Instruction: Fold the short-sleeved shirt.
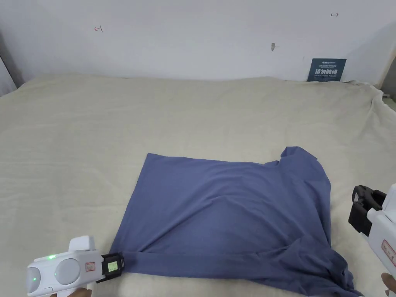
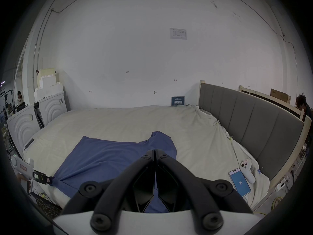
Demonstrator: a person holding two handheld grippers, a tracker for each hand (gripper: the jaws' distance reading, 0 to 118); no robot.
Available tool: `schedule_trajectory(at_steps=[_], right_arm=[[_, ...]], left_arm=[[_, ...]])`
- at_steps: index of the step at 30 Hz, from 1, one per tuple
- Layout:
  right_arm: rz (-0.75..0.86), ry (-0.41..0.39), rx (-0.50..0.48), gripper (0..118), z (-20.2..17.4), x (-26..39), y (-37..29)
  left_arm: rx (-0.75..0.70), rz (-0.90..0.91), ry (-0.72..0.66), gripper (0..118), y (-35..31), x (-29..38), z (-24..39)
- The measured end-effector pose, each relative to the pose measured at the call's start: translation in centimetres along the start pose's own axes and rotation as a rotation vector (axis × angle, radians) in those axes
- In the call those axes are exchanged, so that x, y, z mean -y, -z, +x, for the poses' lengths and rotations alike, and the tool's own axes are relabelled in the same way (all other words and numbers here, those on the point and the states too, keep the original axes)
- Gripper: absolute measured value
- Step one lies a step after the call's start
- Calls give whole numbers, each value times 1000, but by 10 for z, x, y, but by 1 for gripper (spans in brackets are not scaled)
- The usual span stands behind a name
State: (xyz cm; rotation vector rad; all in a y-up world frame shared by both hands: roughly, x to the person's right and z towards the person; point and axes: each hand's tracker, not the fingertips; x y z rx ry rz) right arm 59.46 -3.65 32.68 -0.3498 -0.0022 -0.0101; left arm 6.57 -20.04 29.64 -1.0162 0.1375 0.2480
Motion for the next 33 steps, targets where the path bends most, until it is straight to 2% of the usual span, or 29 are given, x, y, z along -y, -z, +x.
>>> schedule_trajectory(at_steps=[4,6,9,10,12,13,14,16,17,18,19,25,28,30,31,33], right_arm=[[-18,-17,16,0,5,6,0],[-33,-15,21,0,10,9,0],[-100,-9,36,1,14,19,3],[-136,-3,43,6,17,25,6],[-200,17,42,27,23,40,14],[-233,27,42,49,26,48,18],[-281,39,26,65,29,58,22],[-344,60,27,73,32,76,31],[-378,68,32,73,33,86,35],[-395,73,33,80,34,94,38],[-424,74,39,81,33,103,41],[-526,102,46,80,33,142,57],[-532,130,43,75,33,151,59],[-535,141,45,60,34,153,61],[-536,144,42,43,34,154,61],[-555,137,36,22,34,156,62]], left_arm=[[28,-10,38,14,8,6,7],[29,7,47,6,6,7,11],[40,32,75,4,-1,5,12],[69,60,82,4,-6,4,11],[81,77,63,4,-14,0,9],[89,94,59,4,-20,-2,8],[95,111,57,4,-25,-5,8],[96,125,63,4,-33,-8,7],[98,136,65,4,-36,-11,7],[99,140,66,4,-38,-12,7],[99,143,68,4,-40,-13,7],[101,150,58,4,-42,-16,5],[99,144,54,4,-40,-14,5],[98,139,50,4,-38,-12,4],[97,137,48,4,-37,-12,4],[97,132,41,4,-34,-10,3]])
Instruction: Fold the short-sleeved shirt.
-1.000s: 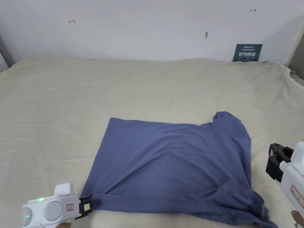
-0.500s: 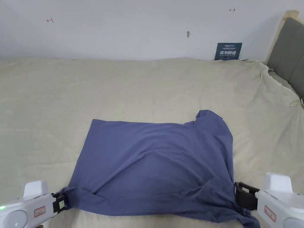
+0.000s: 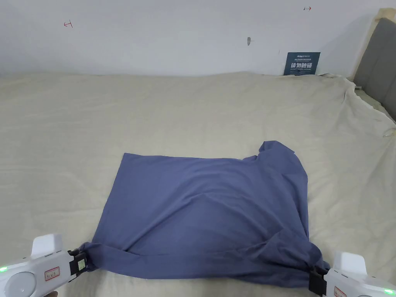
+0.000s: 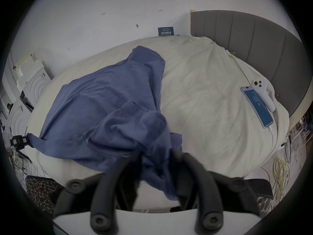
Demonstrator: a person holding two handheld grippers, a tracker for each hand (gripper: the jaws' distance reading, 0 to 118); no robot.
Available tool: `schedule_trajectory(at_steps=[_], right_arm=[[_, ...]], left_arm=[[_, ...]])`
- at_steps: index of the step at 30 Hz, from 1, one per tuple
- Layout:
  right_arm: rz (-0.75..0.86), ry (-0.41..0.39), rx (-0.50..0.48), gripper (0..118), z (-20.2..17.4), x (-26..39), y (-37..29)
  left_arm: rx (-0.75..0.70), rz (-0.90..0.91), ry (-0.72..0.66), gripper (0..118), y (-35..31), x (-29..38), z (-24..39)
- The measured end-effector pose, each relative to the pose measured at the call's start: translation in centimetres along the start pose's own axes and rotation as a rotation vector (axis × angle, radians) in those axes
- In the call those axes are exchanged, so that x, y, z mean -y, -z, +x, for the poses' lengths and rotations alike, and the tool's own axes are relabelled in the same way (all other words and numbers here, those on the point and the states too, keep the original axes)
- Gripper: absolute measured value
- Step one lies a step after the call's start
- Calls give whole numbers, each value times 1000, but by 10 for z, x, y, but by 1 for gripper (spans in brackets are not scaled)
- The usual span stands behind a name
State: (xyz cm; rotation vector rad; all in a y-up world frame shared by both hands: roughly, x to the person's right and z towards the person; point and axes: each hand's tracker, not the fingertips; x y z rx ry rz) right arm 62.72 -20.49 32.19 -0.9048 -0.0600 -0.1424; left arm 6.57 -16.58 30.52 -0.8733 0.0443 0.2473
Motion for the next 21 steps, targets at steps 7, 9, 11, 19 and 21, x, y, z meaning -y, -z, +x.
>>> schedule_trajectory(at_steps=[7,9,11,19,21], right_arm=[[-36,8,-28,5,4,16,5],[-20,17,-31,4,4,17,2],[-3,21,-36,4,4,16,-3],[148,-27,-64,4,-6,-23,-42],[183,-56,-67,4,-11,-41,-50]], left_arm=[[6,-4,-16,4,-1,3,0],[6,-3,-16,4,-1,3,0],[6,1,-17,4,-2,3,0],[19,64,-37,4,-15,-11,-2],[22,84,-38,4,-18,-20,0]])
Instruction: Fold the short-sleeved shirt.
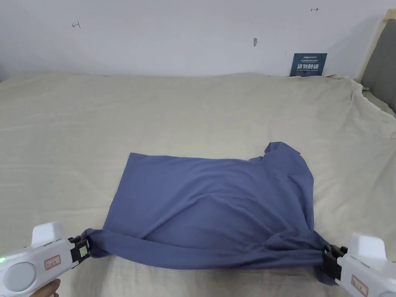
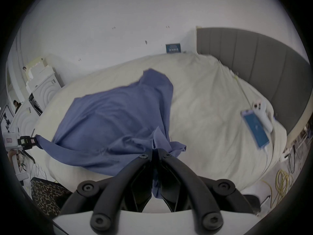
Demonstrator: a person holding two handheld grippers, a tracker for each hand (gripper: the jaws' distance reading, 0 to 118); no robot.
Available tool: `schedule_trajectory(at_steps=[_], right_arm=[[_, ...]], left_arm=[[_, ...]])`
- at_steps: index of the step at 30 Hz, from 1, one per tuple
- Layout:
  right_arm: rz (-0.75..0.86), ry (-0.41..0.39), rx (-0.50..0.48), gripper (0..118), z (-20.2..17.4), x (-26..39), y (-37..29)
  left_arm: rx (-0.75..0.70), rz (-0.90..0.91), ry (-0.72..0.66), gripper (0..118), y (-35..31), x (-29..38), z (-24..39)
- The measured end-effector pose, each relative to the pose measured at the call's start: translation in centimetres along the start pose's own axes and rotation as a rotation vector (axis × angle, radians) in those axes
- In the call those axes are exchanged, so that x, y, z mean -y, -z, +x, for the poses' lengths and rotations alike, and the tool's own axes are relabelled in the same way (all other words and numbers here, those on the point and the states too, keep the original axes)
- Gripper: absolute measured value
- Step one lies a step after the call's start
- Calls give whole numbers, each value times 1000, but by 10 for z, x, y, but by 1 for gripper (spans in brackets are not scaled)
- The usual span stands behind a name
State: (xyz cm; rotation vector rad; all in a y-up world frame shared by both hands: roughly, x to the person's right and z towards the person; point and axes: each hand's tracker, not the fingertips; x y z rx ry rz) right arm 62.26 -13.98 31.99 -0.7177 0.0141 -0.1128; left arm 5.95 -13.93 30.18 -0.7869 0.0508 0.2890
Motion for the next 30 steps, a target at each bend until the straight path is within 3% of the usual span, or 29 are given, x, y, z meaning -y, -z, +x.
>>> schedule_trajectory(at_steps=[5,15,27,30], right_arm=[[30,-38,-10,4,-5,-42,11],[-8,-9,-1,4,4,-93,81],[-131,-51,54,4,4,-110,185],[-189,-26,67,4,10,-106,209]], left_arm=[[-2,35,18,4,5,-29,5],[-42,51,33,4,61,-78,10],[-121,-52,114,4,155,-98,18],[-150,-102,128,4,175,-96,18]])
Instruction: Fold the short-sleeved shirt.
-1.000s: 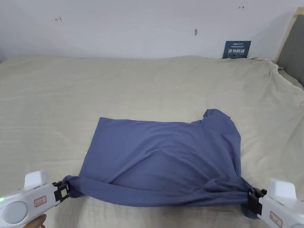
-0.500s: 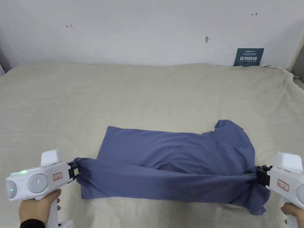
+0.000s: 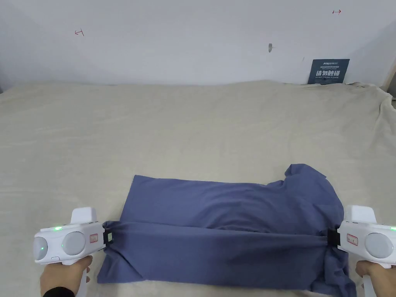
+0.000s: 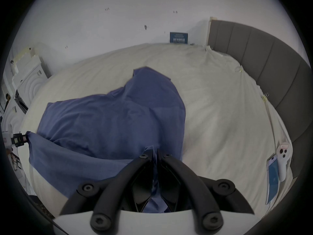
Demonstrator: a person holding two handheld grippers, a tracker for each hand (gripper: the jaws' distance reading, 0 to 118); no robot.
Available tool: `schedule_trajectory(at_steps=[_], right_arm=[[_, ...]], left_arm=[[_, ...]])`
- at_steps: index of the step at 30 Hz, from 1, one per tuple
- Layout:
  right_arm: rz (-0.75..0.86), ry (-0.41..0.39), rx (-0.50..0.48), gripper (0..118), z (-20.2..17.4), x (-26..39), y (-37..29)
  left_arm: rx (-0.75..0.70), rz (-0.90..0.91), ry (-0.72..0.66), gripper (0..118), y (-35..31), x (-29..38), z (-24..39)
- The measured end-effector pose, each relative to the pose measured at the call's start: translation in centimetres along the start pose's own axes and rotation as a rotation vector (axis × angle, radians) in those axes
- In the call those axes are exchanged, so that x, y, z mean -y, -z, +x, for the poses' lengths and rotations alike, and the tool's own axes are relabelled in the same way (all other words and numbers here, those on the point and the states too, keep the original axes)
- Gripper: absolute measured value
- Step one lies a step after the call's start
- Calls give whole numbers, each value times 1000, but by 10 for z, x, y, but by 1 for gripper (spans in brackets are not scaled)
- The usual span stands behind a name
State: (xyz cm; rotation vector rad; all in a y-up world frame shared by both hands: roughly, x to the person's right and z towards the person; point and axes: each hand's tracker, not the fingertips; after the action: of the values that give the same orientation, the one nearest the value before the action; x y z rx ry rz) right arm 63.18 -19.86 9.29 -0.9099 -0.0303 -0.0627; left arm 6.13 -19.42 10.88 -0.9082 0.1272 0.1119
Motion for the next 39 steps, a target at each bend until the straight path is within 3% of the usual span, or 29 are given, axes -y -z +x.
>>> schedule_trajectory(at_steps=[8,10,11,12,13,14,15,22,28,32,35,39], right_arm=[[-38,16,25,4,-7,8,11],[-34,8,25,7,-9,6,3],[-18,4,24,13,-14,5,-11],[-1,4,21,27,-16,3,-20],[24,5,16,56,-17,1,-30],[55,10,-2,74,-18,-1,-43],[82,19,-17,85,-13,-5,-50],[328,8,-71,86,-18,-3,-163],[431,-5,-65,85,-13,31,-221],[475,2,-42,78,-11,58,-240],[497,3,-19,58,-14,77,-247],[518,2,-10,7,-22,94,-254]], left_arm=[[-45,-65,33,5,18,9,9],[-12,-84,-8,24,12,4,7],[-2,-67,-25,41,7,3,5],[8,-48,-40,64,1,1,5],[10,-28,-56,86,-7,-1,5],[0,2,-79,96,-18,-4,6],[6,26,-89,98,-28,-6,6],[62,237,-78,98,-123,-7,15],[39,326,-1,98,-172,24,24],[26,412,25,93,-195,53,32],[67,477,19,64,-206,73,33],[101,484,53,8,-211,93,38]])
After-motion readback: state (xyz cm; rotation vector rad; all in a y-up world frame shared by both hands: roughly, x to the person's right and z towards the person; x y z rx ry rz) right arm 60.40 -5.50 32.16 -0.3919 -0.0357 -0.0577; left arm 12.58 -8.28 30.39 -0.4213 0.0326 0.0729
